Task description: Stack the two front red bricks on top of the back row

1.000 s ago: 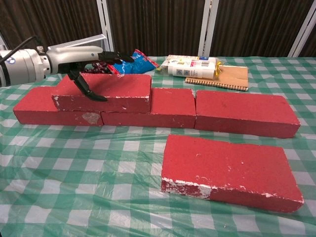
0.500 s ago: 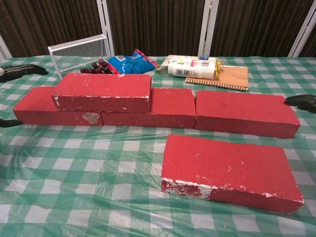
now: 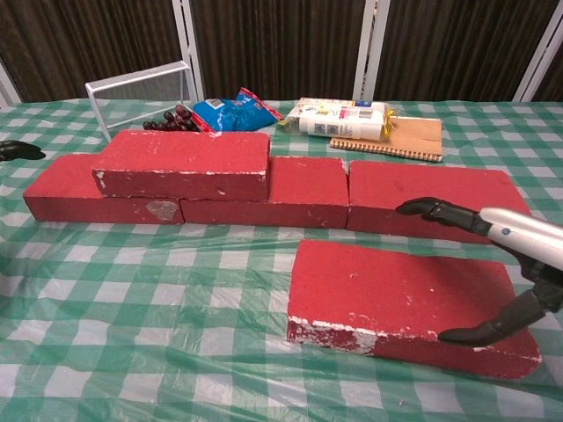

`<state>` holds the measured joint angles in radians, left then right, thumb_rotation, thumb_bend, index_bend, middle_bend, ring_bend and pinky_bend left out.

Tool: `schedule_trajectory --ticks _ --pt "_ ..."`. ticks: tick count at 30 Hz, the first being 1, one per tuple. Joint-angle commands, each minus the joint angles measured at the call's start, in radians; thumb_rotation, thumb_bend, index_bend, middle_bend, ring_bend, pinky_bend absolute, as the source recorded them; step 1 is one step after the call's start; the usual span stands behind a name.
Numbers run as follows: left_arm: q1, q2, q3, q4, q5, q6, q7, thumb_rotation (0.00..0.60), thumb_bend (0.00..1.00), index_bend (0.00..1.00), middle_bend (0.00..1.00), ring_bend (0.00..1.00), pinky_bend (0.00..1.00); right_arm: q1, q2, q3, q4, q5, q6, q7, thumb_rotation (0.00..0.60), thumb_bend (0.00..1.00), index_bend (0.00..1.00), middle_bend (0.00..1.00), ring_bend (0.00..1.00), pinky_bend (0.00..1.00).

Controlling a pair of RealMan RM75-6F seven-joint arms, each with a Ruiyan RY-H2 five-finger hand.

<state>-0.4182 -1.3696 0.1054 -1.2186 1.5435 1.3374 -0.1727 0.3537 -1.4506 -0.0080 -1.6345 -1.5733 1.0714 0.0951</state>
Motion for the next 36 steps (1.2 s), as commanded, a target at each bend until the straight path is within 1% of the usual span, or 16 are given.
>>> schedule_trajectory --ticks 1,7,13,15,17,19,20,22,23,26,28,31,36 --pt "0.002 0.000 -0.007 0.004 0.004 -0.005 -0.009 0.600 0.23 0.00 0.00 0.00 0.00 0.021 -0.030 0.013 0.009 0.047 -0.041 -0.043 0.600 0.11 0.00 0.00 0.00 0.00" --pt "0.004 0.002 -0.019 0.013 0.011 -0.020 -0.031 0.600 0.23 0.00 0.00 0.00 0.00 0.038 -0.041 0.022 0.009 0.119 -0.086 -0.085 0.600 0.11 0.00 0.00 0.00 0.00" --pt "0.007 0.003 -0.027 0.015 0.020 -0.032 -0.044 0.600 0.23 0.00 0.00 0.00 0.00 0.060 -0.035 0.028 -0.010 0.194 -0.130 -0.156 0.600 0.11 0.00 0.00 0.00 0.00" --pt "0.007 0.005 -0.030 0.014 0.021 -0.035 -0.049 0.600 0.24 0.00 0.00 0.00 0.00 0.061 -0.041 0.032 -0.017 0.213 -0.125 -0.186 0.600 0.11 0.00 0.00 0.00 0.02" --pt "0.009 0.006 -0.034 0.014 0.024 -0.035 -0.052 0.600 0.24 0.00 0.00 0.00 0.00 0.065 -0.044 0.033 -0.024 0.233 -0.128 -0.211 0.600 0.11 0.02 0.02 0.00 0.08" --pt "0.010 0.007 -0.036 0.014 0.026 -0.036 -0.055 0.600 0.24 0.00 0.00 0.00 0.00 0.071 -0.045 0.036 -0.029 0.252 -0.133 -0.235 0.600 0.11 0.12 0.12 0.01 0.17" --pt "0.011 0.008 -0.037 0.014 0.028 -0.037 -0.057 0.600 0.23 0.00 0.00 0.00 0.00 0.074 -0.048 0.038 -0.032 0.262 -0.132 -0.253 0.600 0.11 0.18 0.17 0.04 0.22" --pt "0.012 0.009 -0.038 0.015 0.029 -0.040 -0.060 0.600 0.23 0.00 0.00 0.00 0.00 0.077 -0.050 0.038 -0.038 0.276 -0.131 -0.278 0.600 0.12 0.28 0.25 0.12 0.30" --pt "0.012 0.009 -0.040 0.016 0.029 -0.043 -0.061 0.600 0.24 0.00 0.00 0.00 0.00 0.079 -0.052 0.039 -0.041 0.284 -0.127 -0.294 0.600 0.13 0.31 0.28 0.14 0.32" --pt "0.013 0.010 -0.042 0.015 0.026 -0.053 -0.063 0.600 0.24 0.00 0.00 0.00 0.00 0.085 -0.054 0.042 -0.053 0.300 -0.121 -0.324 0.600 0.18 0.45 0.37 0.29 0.42" --pt "0.013 0.012 -0.044 0.012 0.026 -0.058 -0.062 0.600 0.24 0.00 0.00 0.00 0.00 0.087 -0.052 0.044 -0.059 0.299 -0.111 -0.338 0.600 0.21 0.50 0.39 0.34 0.45" --pt "0.016 0.013 -0.047 0.010 0.028 -0.056 -0.058 0.600 0.24 0.00 0.00 0.00 0.00 0.086 -0.044 0.048 -0.071 0.274 -0.077 -0.351 0.600 0.23 0.52 0.41 0.35 0.46" --pt "0.022 0.013 -0.050 0.005 0.034 -0.050 -0.042 0.600 0.24 0.00 0.00 0.00 0.00 0.086 -0.003 0.062 -0.088 0.190 -0.007 -0.345 0.600 0.26 0.55 0.43 0.35 0.46"
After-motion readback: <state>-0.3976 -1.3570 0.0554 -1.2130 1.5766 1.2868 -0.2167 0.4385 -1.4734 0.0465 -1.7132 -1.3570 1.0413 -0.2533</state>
